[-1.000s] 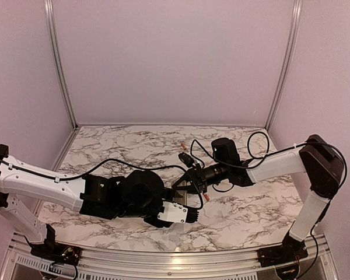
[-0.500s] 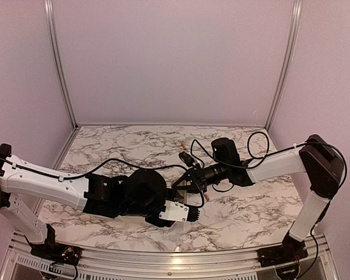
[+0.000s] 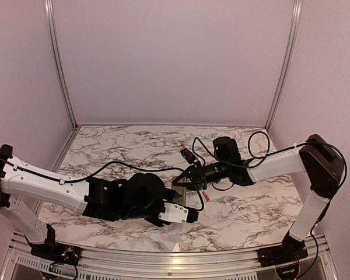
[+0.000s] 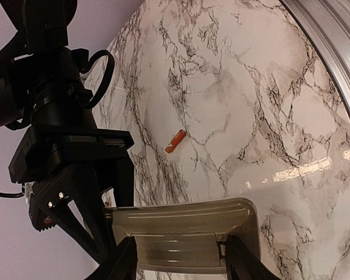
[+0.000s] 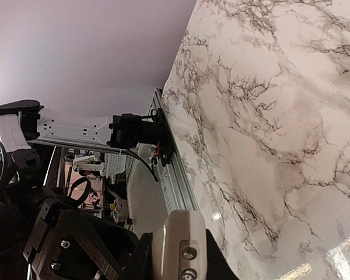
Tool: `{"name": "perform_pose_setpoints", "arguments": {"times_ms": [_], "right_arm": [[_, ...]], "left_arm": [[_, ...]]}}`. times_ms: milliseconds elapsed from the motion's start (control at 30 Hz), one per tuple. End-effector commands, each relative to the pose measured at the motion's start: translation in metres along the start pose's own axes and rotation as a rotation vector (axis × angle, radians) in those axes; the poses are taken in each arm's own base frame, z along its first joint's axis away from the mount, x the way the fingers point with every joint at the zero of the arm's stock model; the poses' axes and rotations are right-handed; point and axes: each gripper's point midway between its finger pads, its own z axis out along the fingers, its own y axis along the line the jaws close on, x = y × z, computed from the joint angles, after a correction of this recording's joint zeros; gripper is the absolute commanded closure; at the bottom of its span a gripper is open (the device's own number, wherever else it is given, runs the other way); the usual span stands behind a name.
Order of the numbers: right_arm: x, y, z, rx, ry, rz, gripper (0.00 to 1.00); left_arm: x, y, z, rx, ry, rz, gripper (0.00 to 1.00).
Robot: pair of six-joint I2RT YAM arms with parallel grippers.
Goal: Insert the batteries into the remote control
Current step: Remove the battery cover from the remote control.
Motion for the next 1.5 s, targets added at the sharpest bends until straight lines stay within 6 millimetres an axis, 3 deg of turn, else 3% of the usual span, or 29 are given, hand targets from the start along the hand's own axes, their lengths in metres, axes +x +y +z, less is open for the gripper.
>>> {"name": "perform_pose_setpoints", "arguments": {"times_ms": [0,433,833,1033,1267,1467], "right_arm": [[0.016,0.022,0.006,-0.100,0.083,0.033,1.00],[0.014,0.011,0.005,-0.078,0.073,0.070,1.00],[0.008,0.007,-0.002,-0.056,0.057,0.057,1.00],[0.001,0.013,-0.010,-0.062,0.037,0.042,1.00],[-0.014,0.003,-0.025,-0.043,-0.018,0.052,1.00],[-0.025,-0.003,-0.032,-0.031,-0.053,0.061,1.00]], "left_arm": [[0.003,0.040,-0.014,-0.221,0.018,0.027,0.47],[-0.008,0.057,-0.037,-0.341,-0.038,0.052,0.46],[-0.008,0.060,-0.047,-0.350,-0.047,0.048,0.46],[0.001,0.041,-0.039,-0.273,-0.019,0.065,0.45],[0.025,0.013,-0.012,-0.196,0.069,0.105,0.45],[0.045,0.011,0.010,-0.180,0.130,0.087,0.45]]}}
